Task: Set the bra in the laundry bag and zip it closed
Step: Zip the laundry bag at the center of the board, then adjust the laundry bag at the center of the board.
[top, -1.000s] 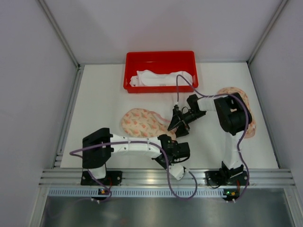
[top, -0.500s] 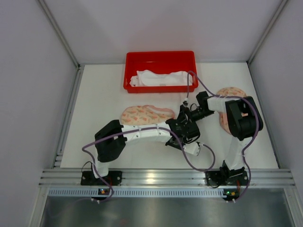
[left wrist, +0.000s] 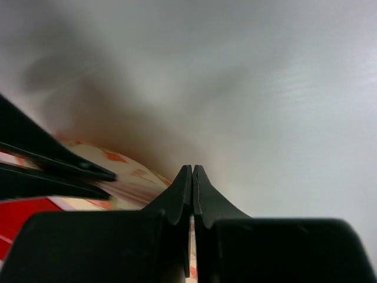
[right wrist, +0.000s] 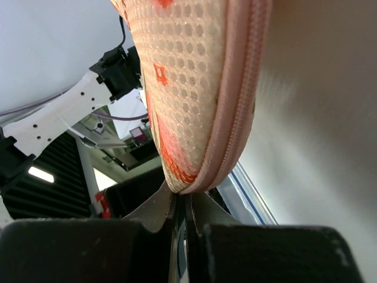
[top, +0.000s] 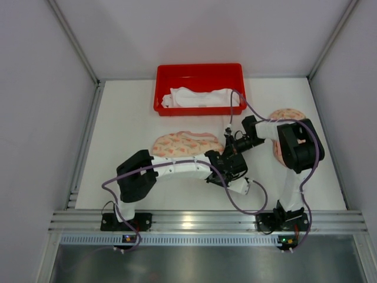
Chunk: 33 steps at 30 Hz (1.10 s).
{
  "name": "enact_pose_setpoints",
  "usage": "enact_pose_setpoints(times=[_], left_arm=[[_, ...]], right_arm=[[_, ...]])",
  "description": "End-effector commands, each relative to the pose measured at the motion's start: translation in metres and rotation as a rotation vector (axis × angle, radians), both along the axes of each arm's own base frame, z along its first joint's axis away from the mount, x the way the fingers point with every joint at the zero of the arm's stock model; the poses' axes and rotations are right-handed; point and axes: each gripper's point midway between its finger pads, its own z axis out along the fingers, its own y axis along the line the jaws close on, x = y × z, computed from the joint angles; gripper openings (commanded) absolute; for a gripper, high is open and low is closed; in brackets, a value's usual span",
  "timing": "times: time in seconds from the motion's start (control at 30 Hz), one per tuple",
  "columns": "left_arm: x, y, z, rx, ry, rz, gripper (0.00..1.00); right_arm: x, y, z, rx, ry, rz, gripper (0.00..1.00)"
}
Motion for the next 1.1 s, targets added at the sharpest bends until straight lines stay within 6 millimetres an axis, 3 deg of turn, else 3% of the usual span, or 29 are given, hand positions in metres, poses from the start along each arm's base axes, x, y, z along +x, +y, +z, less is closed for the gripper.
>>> enact_pose_setpoints(times=[0.0,0.07,0.1,0.17,0.23,0.3,0.37,0.4,0.5,0.57,0.63,0.7,0.77,0.8,0.87,0.9,0.97,1.0,1.07], left_arm=[[-0.029,0.03,0.001,0.014,0.07,-0.054,0.0],[-0.037,0.045,0.0,0.025,0.08,-0.067,0.0],[-0.044,0.065,-0.013,0.075,0.097,-0.069,0.0],[-0.049,0.087,-0.021,0.113,0.101,-0.053,0.0],[-0.053,0.095,-0.022,0.116,0.112,-0.042,0.0],[-0.057,0.096,-0.018,0.09,0.124,-0.024,0.02],[-0.06,0.09,-0.007,0.033,0.136,0.001,0.16],[-0.064,0.085,-0.002,0.001,0.161,0.002,0.28],[-0.073,0.066,0.031,-0.151,0.206,0.024,0.47],[-0.073,0.059,0.058,-0.269,0.212,0.061,0.51],[-0.064,0.057,0.085,-0.403,0.21,0.143,0.58],[-0.043,0.067,0.096,-0.471,0.217,0.285,0.6],[-0.021,0.078,0.106,-0.533,0.187,0.39,0.63],[-0.002,0.093,0.105,-0.551,0.18,0.497,0.66],[0.016,0.105,0.102,-0.57,0.197,0.59,0.7],[0.037,0.123,0.101,-0.585,0.202,0.709,0.7],[0.049,0.137,0.089,-0.578,0.284,0.819,0.7],[0.068,0.158,0.084,-0.594,0.292,0.949,0.7],[0.08,0.177,0.069,-0.568,0.334,1.067,0.7]], right_arm=[[0.012,-0.001,0.007,0.042,-0.033,-0.006,0.0],[0.012,-0.002,0.004,0.034,-0.029,-0.008,0.0],[0.013,-0.004,0.003,0.036,-0.032,-0.009,0.0],[0.013,-0.005,0.004,0.033,-0.037,-0.001,0.0],[0.013,-0.005,0.004,0.031,-0.047,0.003,0.0],[0.012,-0.006,0.004,0.028,-0.052,0.005,0.0],[0.01,-0.008,0.003,0.015,-0.064,0.009,0.0],[0.009,-0.008,0.003,0.013,-0.071,0.015,0.0],[0.006,-0.011,0.003,-0.005,-0.101,0.035,0.0],[0.002,-0.015,0.002,-0.018,-0.118,0.052,0.0],[-0.004,-0.02,-0.001,-0.043,-0.143,0.083,0.0],[-0.009,-0.024,-0.005,-0.054,-0.175,0.115,0.0],[-0.012,-0.03,-0.011,-0.096,-0.199,0.132,0.1],[-0.011,-0.034,-0.015,-0.13,-0.22,0.14,0.12],[-0.01,-0.037,-0.02,-0.162,-0.242,0.144,0.17],[-0.009,-0.039,-0.022,-0.176,-0.251,0.144,0.17],[-0.006,-0.044,-0.027,-0.222,-0.281,0.15,0.16],[-0.005,-0.045,-0.029,-0.234,-0.292,0.153,0.15],[-0.003,-0.049,-0.031,-0.263,-0.311,0.155,0.12]])
